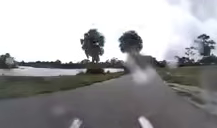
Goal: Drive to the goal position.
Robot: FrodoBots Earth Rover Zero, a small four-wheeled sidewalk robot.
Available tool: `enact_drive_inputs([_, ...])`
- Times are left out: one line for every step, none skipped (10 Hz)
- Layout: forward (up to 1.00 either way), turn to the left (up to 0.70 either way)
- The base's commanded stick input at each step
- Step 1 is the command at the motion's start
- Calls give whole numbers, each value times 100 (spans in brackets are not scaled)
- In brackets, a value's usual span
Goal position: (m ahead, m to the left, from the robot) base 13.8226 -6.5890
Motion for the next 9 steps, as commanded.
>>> enact_drive_inputs([70, -26])
enact_drive_inputs([70, -19])
enact_drive_inputs([70, -11])
enact_drive_inputs([70, -1])
enact_drive_inputs([70, 0])
enact_drive_inputs([70, 0])
enact_drive_inputs([70, 0])
enact_drive_inputs([70, 0])
enact_drive_inputs([70, 0])
